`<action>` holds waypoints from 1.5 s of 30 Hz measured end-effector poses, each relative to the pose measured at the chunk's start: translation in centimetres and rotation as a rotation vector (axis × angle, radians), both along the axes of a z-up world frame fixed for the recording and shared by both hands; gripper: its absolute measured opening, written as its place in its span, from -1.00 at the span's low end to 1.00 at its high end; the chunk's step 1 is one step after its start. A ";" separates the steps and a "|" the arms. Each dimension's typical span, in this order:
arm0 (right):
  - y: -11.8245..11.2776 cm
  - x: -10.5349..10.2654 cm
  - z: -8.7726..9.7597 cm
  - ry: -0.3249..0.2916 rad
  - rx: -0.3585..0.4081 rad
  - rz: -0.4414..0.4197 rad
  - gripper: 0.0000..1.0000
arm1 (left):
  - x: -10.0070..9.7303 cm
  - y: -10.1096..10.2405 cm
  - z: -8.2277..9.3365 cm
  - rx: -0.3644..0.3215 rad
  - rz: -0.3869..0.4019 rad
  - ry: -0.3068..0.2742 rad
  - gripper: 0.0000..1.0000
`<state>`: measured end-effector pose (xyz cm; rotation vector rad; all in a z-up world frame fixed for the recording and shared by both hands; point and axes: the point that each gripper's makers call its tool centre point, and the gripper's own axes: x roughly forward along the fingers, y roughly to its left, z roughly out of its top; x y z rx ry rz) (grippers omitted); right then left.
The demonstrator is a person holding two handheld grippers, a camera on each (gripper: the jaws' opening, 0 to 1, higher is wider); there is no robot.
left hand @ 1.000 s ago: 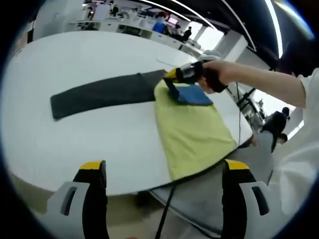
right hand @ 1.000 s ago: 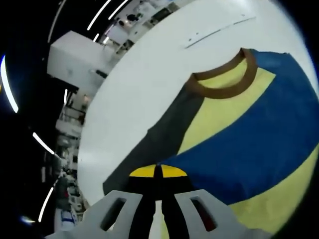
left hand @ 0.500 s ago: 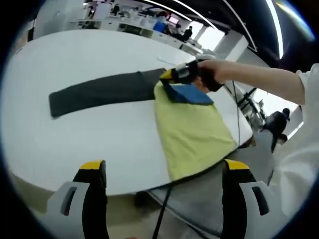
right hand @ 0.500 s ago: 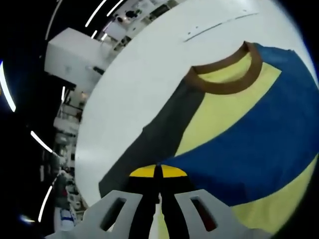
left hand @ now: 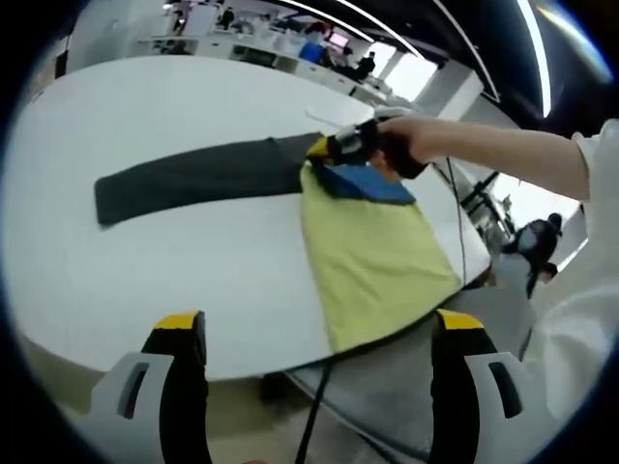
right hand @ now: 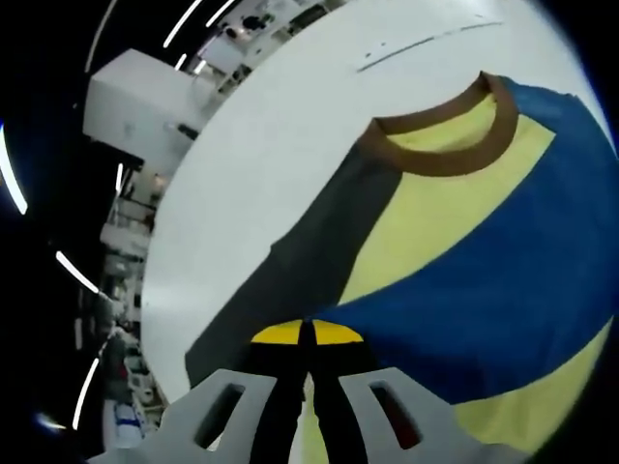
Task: Fold the garment on the visible template until the final outline fits inside the template.
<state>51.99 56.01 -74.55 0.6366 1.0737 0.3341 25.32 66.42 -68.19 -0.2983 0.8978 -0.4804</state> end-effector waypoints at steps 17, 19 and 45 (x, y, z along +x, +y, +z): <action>0.4 -0.2 -0.8 0.008 -0.021 0.022 -0.95 | 0.0 0.3 -0.3 0.000 0.000 0.008 0.87; 0.4 -0.2 -0.8 0.004 -0.027 0.029 -0.95 | 0.0 0.3 -0.3 -0.003 0.001 0.007 0.87; 1.6 0.0 -0.3 -0.015 0.014 0.077 -0.95 | 0.3 -0.2 -0.1 -0.002 -0.011 0.002 0.87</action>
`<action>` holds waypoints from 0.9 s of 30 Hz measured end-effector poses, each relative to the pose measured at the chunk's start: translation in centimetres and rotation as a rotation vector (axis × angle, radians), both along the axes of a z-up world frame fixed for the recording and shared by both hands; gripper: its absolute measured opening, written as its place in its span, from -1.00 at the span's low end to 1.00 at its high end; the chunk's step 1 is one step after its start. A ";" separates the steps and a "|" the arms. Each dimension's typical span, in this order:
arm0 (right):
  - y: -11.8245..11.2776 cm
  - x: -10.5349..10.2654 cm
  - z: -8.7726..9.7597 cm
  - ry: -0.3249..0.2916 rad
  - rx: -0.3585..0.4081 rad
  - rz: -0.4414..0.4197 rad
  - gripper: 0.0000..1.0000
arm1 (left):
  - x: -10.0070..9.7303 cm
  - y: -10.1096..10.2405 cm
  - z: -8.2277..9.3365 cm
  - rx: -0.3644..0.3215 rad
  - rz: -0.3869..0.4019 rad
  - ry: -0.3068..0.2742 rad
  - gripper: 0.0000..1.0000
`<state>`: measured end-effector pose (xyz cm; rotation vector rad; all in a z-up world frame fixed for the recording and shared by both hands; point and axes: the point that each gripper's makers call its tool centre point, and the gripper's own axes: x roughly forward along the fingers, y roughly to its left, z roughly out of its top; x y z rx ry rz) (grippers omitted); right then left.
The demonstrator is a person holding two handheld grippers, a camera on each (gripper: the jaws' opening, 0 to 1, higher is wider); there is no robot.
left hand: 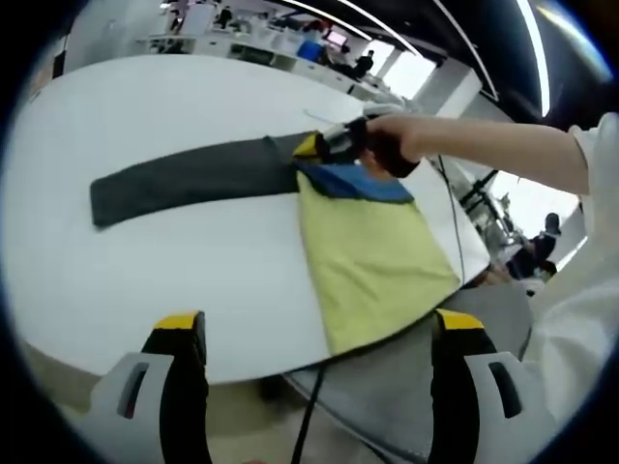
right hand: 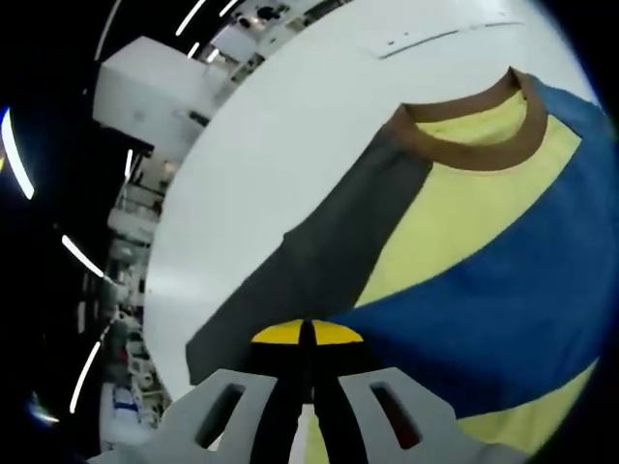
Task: Fold the garment on the visible template until the final outline fits inside the template.
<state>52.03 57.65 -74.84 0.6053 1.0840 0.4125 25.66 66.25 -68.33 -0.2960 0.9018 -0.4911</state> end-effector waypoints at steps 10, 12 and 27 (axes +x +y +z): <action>-0.3 -0.4 0.5 -0.026 -0.010 0.047 -0.90 | -0.1 -0.2 0.5 0.005 -0.008 -0.011 0.88; -0.6 -0.4 0.5 -0.032 -0.009 0.050 -0.89 | -0.1 -0.3 0.6 0.007 -0.011 -0.012 0.88; -4.1 -2.1 3.2 -0.132 0.079 0.047 -0.57 | 0.1 -1.1 1.9 0.035 -0.051 -0.037 0.87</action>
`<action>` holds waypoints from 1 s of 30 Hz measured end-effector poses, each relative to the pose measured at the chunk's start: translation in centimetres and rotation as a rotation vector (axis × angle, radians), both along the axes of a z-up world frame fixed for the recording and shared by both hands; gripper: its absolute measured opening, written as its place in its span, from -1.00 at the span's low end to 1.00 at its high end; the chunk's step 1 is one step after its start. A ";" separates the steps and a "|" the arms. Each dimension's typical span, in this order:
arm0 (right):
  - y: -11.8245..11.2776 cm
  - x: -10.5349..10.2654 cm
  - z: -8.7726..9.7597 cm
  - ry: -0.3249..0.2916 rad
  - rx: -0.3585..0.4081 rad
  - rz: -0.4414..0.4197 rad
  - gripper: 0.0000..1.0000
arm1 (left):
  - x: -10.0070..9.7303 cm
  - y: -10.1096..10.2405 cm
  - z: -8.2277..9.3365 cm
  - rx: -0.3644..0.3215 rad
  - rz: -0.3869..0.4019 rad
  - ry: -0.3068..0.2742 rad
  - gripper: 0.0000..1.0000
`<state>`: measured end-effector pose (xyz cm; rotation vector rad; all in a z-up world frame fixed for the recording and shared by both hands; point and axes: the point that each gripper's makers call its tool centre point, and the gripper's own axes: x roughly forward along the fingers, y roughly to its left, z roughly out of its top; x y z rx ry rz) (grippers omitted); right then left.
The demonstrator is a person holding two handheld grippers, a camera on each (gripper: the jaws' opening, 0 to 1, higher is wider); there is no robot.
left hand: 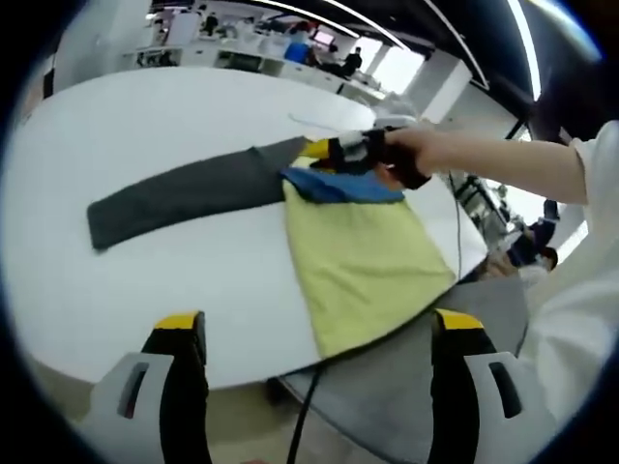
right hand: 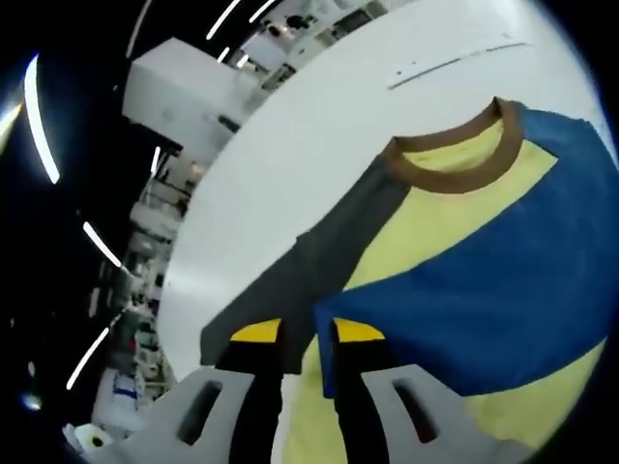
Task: Fold the garment on the visible template until the final outline fits inside the template.
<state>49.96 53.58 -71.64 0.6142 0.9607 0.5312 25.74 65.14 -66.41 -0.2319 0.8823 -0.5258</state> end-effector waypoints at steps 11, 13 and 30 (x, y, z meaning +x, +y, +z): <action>-2.1 -1.1 2.3 -0.107 0.020 0.068 -0.30 | -0.4 -0.5 1.2 0.004 -0.016 -0.016 0.86; -2.5 -1.6 2.7 -0.129 0.013 0.096 -0.26 | -0.4 -0.5 1.3 0.009 -0.018 -0.019 0.87; -7.3 -6.9 5.3 -0.270 -0.078 0.280 0.14 | -0.9 -1.6 2.5 0.029 -0.051 -0.035 0.87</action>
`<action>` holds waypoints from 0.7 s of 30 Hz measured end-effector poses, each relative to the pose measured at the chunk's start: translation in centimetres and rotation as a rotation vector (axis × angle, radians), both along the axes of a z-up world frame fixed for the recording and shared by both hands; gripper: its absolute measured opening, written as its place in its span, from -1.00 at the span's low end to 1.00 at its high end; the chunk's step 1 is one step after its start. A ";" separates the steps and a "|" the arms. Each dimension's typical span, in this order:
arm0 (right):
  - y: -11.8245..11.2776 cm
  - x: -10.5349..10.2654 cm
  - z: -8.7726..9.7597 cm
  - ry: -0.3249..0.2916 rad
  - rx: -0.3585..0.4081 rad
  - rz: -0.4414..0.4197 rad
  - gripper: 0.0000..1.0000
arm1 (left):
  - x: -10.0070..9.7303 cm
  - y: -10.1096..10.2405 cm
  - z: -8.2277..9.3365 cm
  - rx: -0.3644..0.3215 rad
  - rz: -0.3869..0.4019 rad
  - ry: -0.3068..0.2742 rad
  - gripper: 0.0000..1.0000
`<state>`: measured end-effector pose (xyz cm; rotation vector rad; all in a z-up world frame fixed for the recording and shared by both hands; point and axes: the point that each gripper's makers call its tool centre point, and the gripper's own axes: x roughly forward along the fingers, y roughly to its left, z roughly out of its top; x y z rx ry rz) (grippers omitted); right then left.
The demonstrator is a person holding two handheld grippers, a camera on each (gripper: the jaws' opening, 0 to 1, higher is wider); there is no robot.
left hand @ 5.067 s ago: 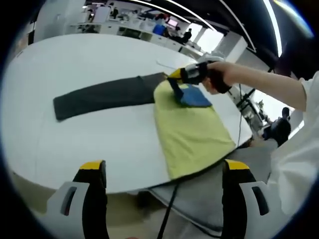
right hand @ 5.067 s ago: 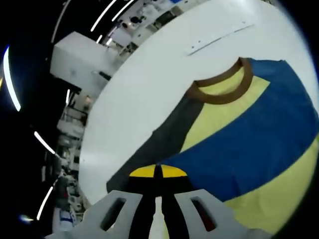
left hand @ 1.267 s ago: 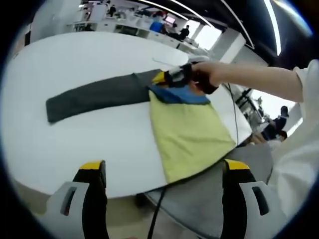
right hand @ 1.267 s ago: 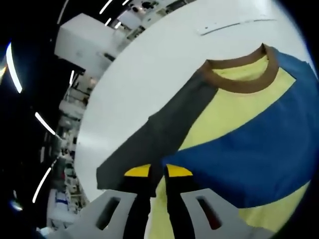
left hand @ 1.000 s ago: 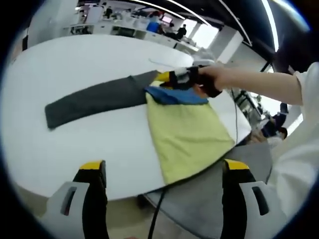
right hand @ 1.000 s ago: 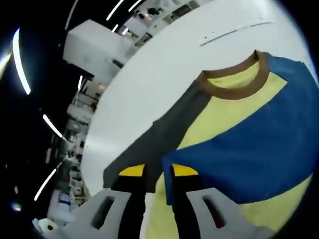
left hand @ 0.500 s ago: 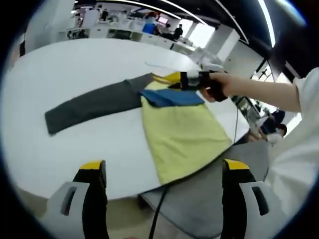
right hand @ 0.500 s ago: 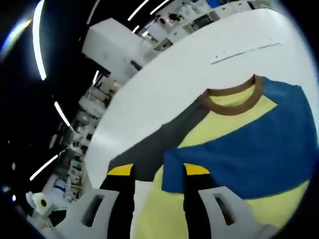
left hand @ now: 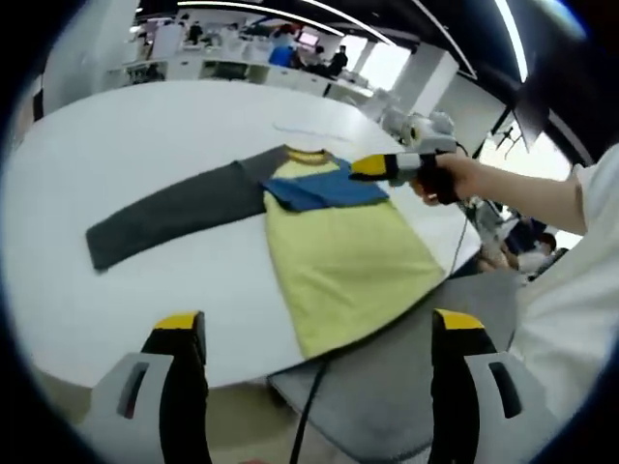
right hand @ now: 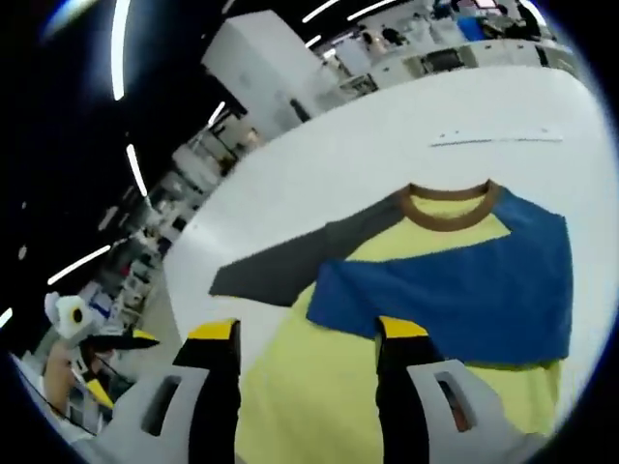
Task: Fold the garment on the visible template until the final outline fits inside the template.
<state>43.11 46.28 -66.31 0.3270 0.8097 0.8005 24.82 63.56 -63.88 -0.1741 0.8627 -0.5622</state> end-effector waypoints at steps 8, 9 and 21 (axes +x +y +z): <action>-2.5 -2.0 1.1 -0.049 -0.031 0.022 0.29 | -0.3 -0.3 0.5 0.010 -0.019 -0.005 0.87; -2.8 -2.2 1.1 -0.054 -0.034 0.026 0.29 | -0.3 -0.4 0.6 0.013 -0.022 -0.006 0.87; -5.3 -4.5 2.1 -0.111 -0.065 0.026 0.46 | -0.2 -1.2 1.8 0.028 -0.029 -0.048 0.86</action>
